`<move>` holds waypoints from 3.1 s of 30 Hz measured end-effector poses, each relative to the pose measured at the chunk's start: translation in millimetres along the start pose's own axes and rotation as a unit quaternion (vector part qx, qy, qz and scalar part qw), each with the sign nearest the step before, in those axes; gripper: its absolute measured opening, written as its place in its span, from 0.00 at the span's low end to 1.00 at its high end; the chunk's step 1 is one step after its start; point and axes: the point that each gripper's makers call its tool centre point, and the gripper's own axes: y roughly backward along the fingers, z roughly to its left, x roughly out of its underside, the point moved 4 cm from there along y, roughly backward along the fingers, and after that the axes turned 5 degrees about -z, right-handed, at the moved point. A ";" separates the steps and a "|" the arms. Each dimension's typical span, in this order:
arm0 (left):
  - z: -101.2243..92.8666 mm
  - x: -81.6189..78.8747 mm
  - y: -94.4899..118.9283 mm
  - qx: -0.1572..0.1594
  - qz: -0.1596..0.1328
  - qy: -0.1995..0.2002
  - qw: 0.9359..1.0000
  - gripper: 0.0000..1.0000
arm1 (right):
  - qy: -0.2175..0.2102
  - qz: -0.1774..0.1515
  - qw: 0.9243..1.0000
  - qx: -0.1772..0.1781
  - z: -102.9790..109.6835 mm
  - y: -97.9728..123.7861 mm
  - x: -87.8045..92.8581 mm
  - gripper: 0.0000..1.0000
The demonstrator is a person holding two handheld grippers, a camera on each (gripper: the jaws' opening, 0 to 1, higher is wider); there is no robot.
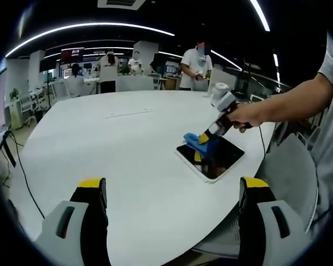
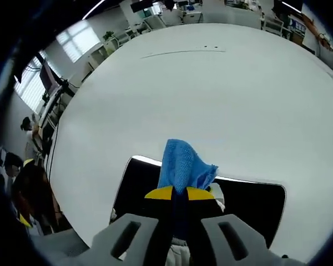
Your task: Wipe the mirror surface with the cleaning cloth until all visible marks leave the cleaned area.
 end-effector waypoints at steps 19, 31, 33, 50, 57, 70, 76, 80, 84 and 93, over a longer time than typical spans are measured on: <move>0.8 -3.2 -10.2 -0.001 0.010 -0.001 1.000 0.99 | 0.027 -0.007 0.999 -0.039 43.3 -23.1 -12.9 0.01; 15.6 -16.9 -17.0 -0.017 -0.009 0.001 1.000 0.99 | 0.037 -0.004 0.998 -0.043 46.3 -24.5 -12.8 0.01; 16.1 -16.8 -17.3 -0.017 -0.007 0.001 1.000 0.99 | 0.044 -0.008 0.998 -0.039 47.4 -23.6 -11.2 0.01; 6.0 -22.2 -16.5 -0.008 -0.009 -0.013 1.000 0.99 | 0.057 0.009 0.997 -0.046 58.4 -11.4 8.2 0.01; 1.1 -23.0 -16.9 -0.010 -0.022 -0.009 1.000 0.99 | 0.057 0.011 0.997 -0.051 61.5 -5.9 17.1 0.01; -7.6 -18.1 -23.5 -0.010 -0.029 0.003 1.000 0.99 | 0.061 0.030 0.996 -0.057 65.2 2.2 30.9 0.01; -9.2 -18.5 -24.1 -0.005 -0.028 -0.003 1.000 0.99 | 0.070 0.035 0.995 -0.055 66.4 6.2 35.0 0.01; -8.0 -20.5 -22.0 -0.005 -0.030 -0.006 1.000 0.99 | 0.067 0.036 0.996 -0.054 65.7 4.8 34.3 0.01; -4.3 -22.0 -19.8 -0.007 -0.030 -0.008 0.999 0.99 | 0.066 0.035 0.996 -0.054 65.5 4.6 34.3 0.01; -5.1 -24.2 -17.6 -0.009 -0.032 -0.009 0.999 0.99 | 0.079 0.040 0.995 -0.057 58.3 7.2 34.8 0.01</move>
